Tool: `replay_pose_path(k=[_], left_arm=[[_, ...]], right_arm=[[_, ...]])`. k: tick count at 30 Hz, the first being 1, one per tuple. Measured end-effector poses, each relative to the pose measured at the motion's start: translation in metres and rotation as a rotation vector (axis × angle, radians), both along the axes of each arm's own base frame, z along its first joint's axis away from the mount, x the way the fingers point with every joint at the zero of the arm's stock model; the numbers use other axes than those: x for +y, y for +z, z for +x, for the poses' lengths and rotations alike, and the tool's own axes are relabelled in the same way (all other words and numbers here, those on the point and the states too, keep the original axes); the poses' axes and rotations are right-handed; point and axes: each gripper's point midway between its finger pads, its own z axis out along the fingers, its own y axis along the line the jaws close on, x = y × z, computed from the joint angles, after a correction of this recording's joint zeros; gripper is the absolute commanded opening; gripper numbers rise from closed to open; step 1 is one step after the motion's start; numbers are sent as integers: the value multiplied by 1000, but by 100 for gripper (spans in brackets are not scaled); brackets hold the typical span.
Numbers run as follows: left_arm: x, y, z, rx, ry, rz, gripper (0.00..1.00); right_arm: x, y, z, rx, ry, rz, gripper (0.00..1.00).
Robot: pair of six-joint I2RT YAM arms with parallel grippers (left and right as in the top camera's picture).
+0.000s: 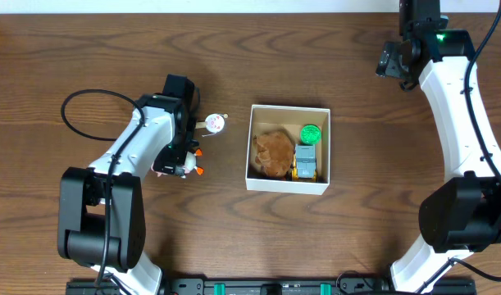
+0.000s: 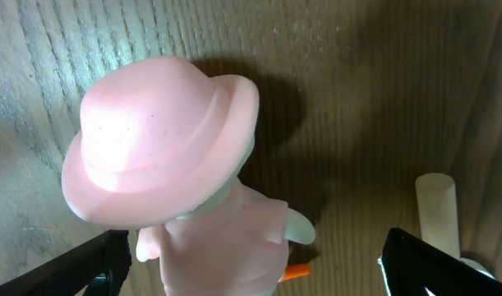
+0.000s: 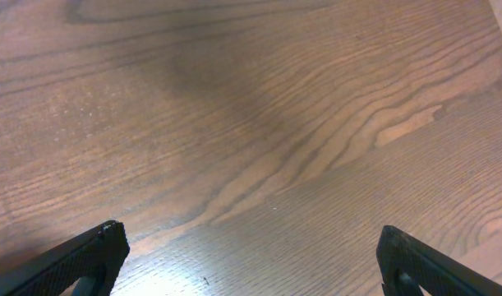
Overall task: Pack container
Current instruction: 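Grasp the duck figurine with the left gripper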
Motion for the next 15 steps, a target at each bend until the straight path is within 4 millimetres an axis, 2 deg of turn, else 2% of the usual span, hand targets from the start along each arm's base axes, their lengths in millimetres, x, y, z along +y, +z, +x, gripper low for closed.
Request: replay_pose_path(k=[5,10,15], left_arm=[[0,-1,-1,3,3,-1,89],[-1,-4,-5,15,3,-6,88],[-1,-13,-17,51,3,-15,88]], right_arm=[[0,0,0,0,0,0,99],[0,0,0,0,0,0,99],[0,0,0,0,0,0,99]])
